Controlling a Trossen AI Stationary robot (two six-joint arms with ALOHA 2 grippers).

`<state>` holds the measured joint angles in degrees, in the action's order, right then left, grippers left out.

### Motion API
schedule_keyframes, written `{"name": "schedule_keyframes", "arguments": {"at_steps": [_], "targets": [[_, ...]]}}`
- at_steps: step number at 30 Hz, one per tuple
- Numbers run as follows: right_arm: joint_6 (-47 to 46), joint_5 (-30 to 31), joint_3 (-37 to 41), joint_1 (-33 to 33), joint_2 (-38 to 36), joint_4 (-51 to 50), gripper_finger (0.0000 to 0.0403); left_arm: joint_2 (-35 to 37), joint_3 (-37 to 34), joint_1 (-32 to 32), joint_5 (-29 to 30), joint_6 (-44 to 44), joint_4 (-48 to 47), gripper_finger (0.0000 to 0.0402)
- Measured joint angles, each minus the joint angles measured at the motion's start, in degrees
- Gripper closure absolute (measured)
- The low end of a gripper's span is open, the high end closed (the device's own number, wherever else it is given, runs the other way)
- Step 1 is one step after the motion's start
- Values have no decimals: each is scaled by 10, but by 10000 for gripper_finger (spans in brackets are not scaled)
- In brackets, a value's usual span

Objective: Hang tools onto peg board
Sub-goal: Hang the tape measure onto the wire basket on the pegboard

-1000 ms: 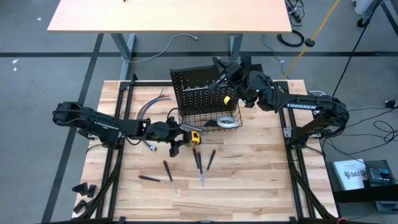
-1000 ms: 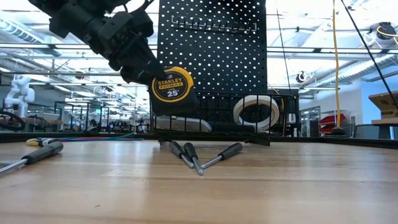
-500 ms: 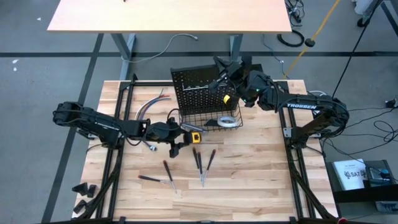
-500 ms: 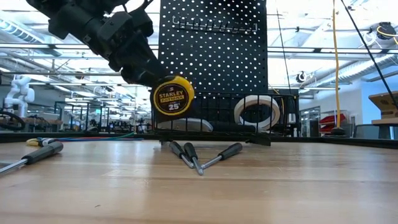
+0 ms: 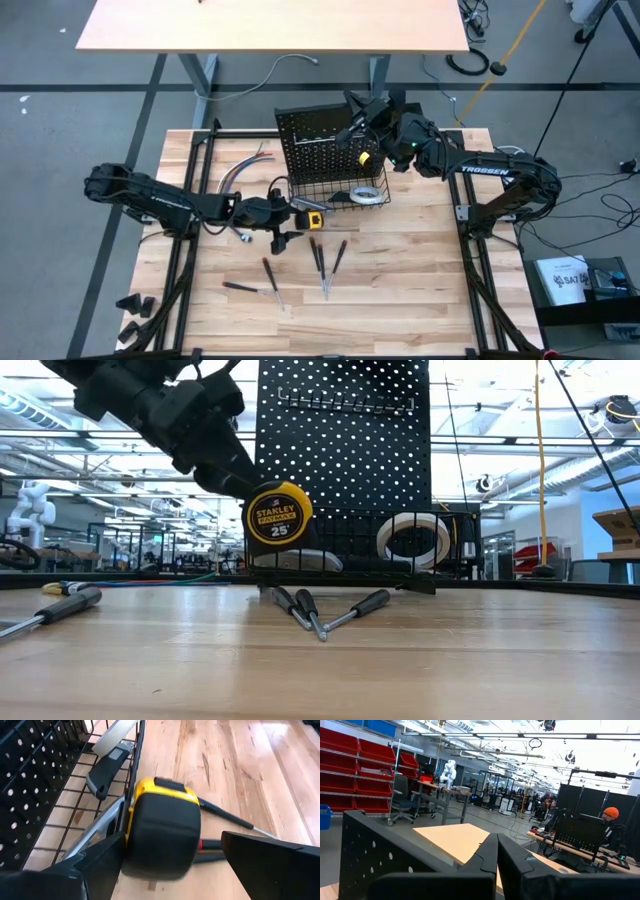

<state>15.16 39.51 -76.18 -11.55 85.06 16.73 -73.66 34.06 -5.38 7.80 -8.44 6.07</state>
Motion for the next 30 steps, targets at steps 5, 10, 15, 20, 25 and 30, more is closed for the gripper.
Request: {"name": "schedule_keyframes", "arguments": {"at_steps": [5,10,15,20,25,30], "targets": [[0,0,0,0,0,0,403,36,-1,-10,13,14,1,69],[0,-1,0,0,0,0,403,53,0,-11,35,31,35,69],[0,-2,0,0,0,-1,403,24,1,-5,44,33,102,104],[0,-2,0,0,0,-1,403,-16,1,1,47,30,137,206],[0,-2,0,0,0,-1,403,-31,1,1,58,30,164,312],[-2,-2,0,0,0,-1,403,-31,1,2,60,30,155,379]]}}
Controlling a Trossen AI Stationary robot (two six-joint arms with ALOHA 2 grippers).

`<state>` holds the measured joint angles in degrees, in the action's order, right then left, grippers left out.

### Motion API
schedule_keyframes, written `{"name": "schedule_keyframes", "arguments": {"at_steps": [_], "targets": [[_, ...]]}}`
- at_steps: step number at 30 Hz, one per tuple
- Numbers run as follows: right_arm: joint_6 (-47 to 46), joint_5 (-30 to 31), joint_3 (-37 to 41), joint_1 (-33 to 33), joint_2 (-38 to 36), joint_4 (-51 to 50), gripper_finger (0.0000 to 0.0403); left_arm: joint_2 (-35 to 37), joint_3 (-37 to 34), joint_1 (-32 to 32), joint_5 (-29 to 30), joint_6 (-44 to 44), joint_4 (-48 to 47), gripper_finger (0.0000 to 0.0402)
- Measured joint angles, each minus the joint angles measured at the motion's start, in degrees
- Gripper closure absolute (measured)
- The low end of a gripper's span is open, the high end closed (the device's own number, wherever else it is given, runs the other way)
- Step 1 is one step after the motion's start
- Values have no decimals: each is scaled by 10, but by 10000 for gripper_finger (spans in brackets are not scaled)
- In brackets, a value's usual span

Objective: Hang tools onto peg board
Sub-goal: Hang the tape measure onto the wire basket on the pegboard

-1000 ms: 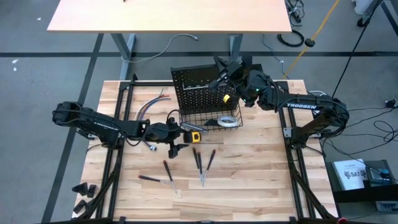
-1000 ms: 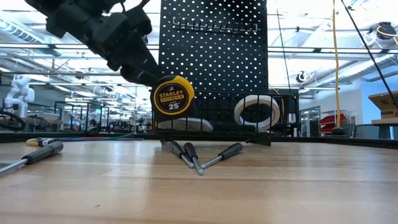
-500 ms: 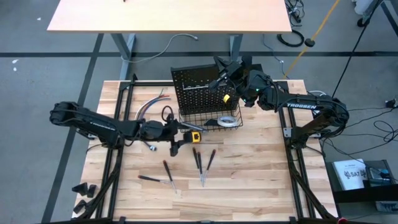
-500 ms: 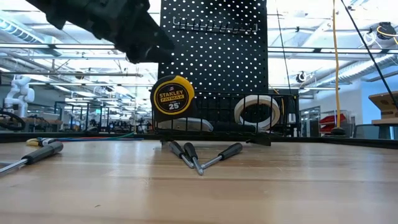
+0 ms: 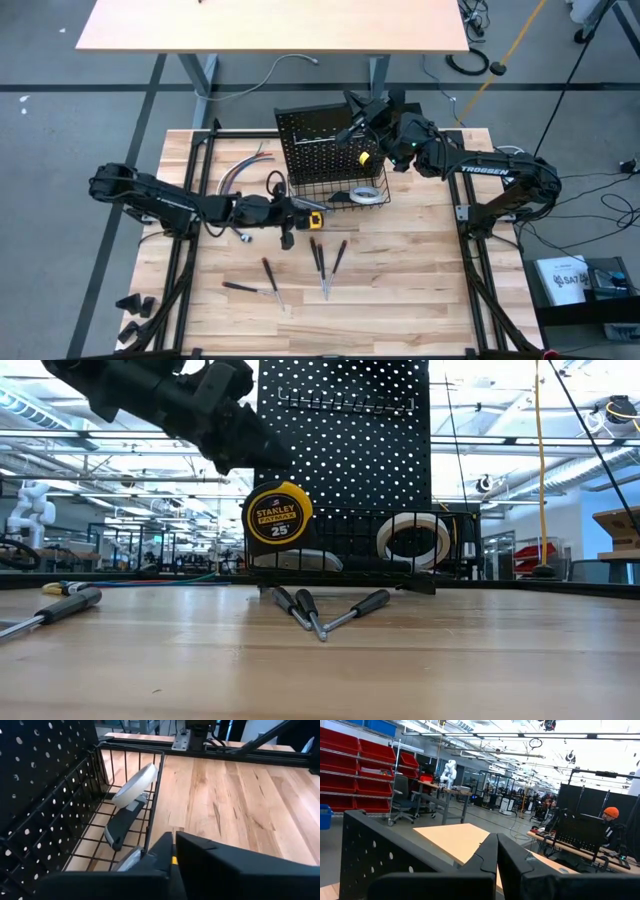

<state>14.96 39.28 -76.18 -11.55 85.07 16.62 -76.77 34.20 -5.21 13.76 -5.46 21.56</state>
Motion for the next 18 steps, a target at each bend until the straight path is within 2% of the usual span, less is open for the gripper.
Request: {"name": "schedule_keyframes", "arguments": {"at_steps": [3,10,18], "targets": [[0,0,0,0,0,0,403,-1,0,0,0,0,1,396],[-2,1,0,0,0,0,403,-44,2,0,-1,-1,15,391],[-3,2,0,0,0,0,403,-31,1,0,4,3,15,393]]}}
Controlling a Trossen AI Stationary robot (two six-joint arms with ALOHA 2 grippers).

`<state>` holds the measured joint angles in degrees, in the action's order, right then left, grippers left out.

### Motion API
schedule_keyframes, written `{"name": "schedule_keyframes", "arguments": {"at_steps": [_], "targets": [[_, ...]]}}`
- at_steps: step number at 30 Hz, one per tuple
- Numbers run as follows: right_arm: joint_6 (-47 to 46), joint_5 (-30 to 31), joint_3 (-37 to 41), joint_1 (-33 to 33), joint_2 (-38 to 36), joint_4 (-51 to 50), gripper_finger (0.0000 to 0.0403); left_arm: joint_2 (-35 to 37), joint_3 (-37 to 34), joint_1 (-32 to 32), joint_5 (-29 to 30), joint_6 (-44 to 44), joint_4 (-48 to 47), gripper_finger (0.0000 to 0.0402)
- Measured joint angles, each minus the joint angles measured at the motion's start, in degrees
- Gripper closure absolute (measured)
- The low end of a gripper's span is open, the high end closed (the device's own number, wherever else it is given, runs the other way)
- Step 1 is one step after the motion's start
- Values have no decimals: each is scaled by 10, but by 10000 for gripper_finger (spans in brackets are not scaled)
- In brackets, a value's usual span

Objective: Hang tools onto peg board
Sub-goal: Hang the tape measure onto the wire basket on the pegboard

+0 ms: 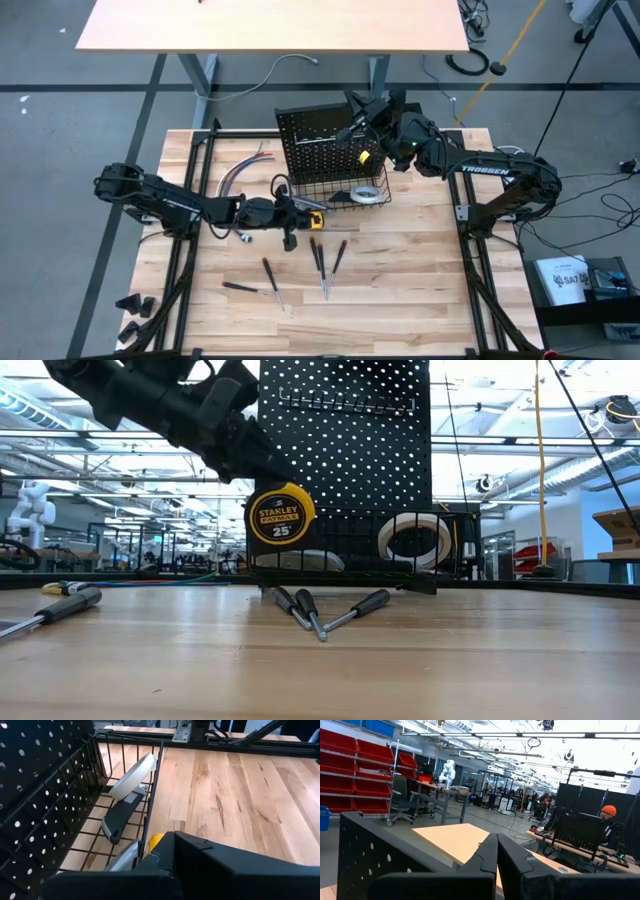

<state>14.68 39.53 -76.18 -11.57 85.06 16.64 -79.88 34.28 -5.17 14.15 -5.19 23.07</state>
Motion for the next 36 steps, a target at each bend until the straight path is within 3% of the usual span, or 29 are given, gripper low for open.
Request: {"name": "schedule_keyframes", "arguments": {"at_steps": [9,20,30,36], "targets": [[0,0,0,0,0,0,403,43,0,-10,0,26,28,393],[-3,1,-2,0,0,-2,403,-30,3,-5,-5,-19,1,393],[-4,1,-5,0,0,-5,403,65,-1,-13,-3,25,18,393],[-4,1,-5,0,0,-5,403,40,0,-11,0,6,-1,393]]}}
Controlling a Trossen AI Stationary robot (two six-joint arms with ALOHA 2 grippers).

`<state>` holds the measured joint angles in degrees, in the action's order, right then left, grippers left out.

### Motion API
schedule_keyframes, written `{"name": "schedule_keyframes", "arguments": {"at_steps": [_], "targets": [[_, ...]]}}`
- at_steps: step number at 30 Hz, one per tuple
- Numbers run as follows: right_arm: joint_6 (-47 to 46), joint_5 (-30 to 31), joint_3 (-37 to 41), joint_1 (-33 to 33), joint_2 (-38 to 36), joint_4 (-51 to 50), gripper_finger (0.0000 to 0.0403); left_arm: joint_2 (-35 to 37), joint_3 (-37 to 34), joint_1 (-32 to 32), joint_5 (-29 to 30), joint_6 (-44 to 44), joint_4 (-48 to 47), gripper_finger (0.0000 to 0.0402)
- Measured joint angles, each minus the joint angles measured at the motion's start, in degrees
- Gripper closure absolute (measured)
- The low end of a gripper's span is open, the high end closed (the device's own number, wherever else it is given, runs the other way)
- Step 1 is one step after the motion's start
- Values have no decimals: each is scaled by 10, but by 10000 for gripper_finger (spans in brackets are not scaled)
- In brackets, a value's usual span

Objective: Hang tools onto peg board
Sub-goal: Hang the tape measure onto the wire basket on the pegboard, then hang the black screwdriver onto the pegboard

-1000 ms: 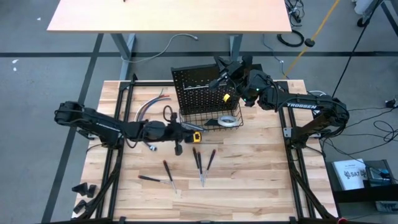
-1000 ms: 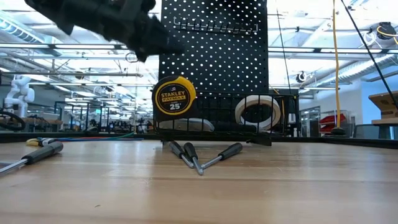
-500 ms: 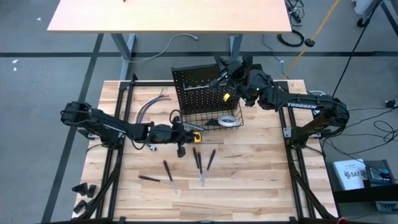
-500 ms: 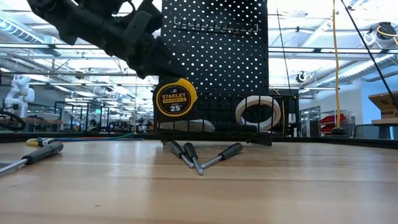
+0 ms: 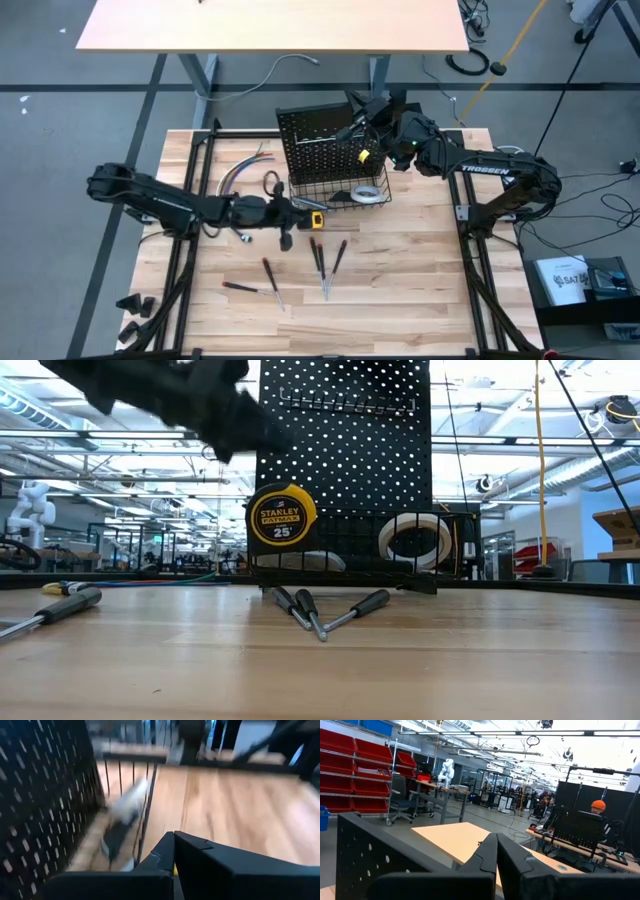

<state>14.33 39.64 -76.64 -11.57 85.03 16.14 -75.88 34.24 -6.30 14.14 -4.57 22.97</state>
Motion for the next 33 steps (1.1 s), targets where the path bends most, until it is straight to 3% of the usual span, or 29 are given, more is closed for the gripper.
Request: {"name": "schedule_keyframes", "arguments": {"at_steps": [6,9,17,25,33], "targets": [[-3,0,0,0,0,1,403,-73,2,7,-6,-39,7,393],[-4,1,0,0,0,1,403,-77,3,7,-8,-40,9,393],[-2,0,0,0,0,0,403,20,-1,-9,4,32,28,393],[0,-1,0,2,-2,-1,403,114,-1,-46,13,39,-10,393],[18,6,2,19,-20,-5,403,185,-1,-118,115,55,-64,393]]}}
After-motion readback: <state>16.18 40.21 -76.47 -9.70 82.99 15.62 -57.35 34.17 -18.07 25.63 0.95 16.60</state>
